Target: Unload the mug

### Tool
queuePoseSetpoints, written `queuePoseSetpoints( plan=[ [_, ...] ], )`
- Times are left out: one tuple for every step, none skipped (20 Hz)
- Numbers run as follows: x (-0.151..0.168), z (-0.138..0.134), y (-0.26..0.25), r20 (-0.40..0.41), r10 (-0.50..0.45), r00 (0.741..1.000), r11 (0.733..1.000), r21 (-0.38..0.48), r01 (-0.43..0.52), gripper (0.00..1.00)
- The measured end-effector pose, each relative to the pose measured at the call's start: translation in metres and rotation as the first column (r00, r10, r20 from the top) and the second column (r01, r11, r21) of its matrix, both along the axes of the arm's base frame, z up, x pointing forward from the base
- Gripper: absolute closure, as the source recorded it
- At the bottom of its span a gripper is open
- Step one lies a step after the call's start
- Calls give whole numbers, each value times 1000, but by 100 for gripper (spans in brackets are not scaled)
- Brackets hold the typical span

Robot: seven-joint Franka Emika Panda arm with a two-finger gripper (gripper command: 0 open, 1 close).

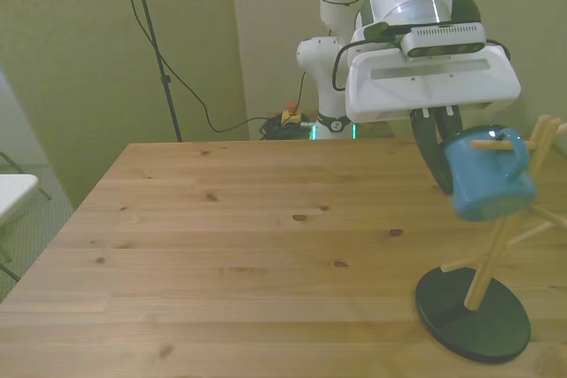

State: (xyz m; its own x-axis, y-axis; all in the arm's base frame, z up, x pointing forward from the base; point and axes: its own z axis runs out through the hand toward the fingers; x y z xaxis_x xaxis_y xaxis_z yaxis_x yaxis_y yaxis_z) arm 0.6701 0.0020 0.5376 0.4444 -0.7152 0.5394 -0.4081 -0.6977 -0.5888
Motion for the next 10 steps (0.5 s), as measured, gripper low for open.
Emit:
queuePoseSetpoints(
  plan=[
    [-1, 2, -2, 4, -1, 1000, 1000, 3, 1, 100],
    [-2, 5, -4, 8, -4, 1000, 1000, 6, 4, 100],
    [-3, 8, -6, 12, -6, 1000, 1000, 11, 6, 100],
    [-3, 10, -8, 16, -8, 1000, 1000, 14, 7, 100],
    [-4, 12, -11, 20, -10, 1000, 1000, 16, 10, 100],
    [-5, 14, -13, 24, -13, 1000, 1000, 21, 12, 100],
    [-6, 16, -15, 27, -15, 1000, 1000, 26, 14, 100],
    [-7, 18, -17, 30, -17, 999, 999, 29, 16, 100],
    [-7, 19, -19, 31, -20, 999, 999, 35, 19, 100],
    [-7, 20, -22, 32, -23, 999, 999, 39, 22, 100]
  ],
)
